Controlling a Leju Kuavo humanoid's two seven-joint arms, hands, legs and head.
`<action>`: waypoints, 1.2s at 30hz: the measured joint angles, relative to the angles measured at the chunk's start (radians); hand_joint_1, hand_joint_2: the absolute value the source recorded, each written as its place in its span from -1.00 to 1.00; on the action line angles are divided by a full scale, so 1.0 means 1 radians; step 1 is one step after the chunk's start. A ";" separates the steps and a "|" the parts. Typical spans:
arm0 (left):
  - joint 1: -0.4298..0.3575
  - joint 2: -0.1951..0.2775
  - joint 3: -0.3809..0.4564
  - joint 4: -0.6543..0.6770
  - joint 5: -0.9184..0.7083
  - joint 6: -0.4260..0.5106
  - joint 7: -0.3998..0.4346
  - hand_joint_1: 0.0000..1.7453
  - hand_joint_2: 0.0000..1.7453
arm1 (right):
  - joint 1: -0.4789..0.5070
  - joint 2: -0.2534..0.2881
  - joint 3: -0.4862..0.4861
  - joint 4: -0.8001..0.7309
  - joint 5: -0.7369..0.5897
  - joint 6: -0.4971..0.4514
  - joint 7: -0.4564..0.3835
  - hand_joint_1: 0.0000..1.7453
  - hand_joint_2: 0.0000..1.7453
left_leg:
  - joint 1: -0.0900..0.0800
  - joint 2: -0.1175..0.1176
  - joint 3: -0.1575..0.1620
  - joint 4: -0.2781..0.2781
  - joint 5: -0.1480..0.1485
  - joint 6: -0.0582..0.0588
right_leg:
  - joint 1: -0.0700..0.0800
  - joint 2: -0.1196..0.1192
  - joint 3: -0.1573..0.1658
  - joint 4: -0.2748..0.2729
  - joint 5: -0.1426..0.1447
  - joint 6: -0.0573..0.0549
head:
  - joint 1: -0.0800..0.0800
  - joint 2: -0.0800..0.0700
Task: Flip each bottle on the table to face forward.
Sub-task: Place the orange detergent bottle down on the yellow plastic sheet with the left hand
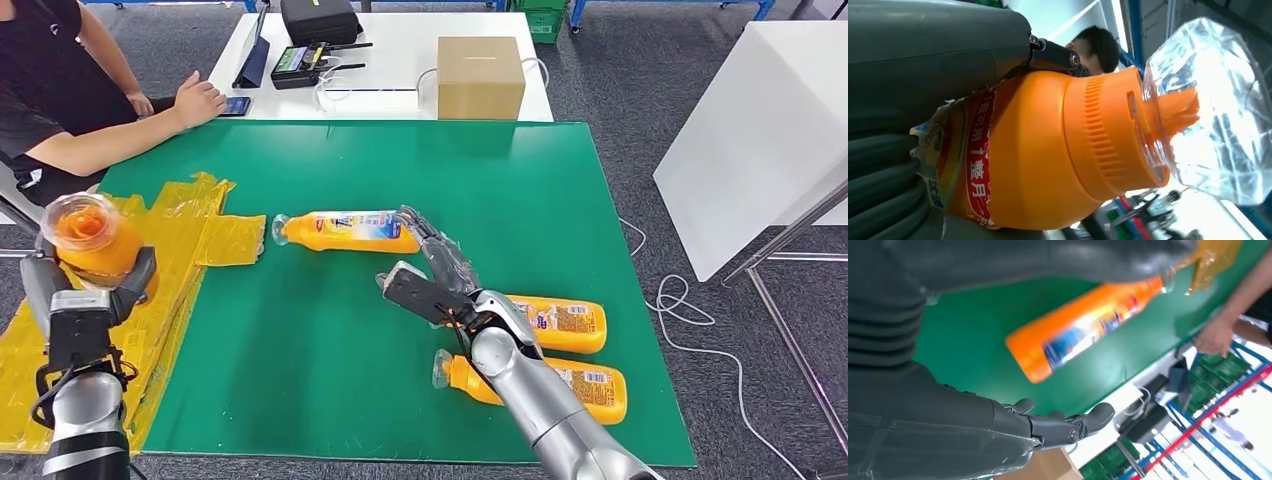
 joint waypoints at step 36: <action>-0.313 0.176 -0.440 0.952 -0.943 0.273 0.526 1.00 1.00 | -0.110 0.051 0.048 0.223 0.002 0.050 -0.018 -1.00 -1.00 | 0.000 0.001 -0.001 0.000 0.001 0.001 | 0.000 0.000 -0.001 0.000 0.003 -0.001 | 0.000 0.000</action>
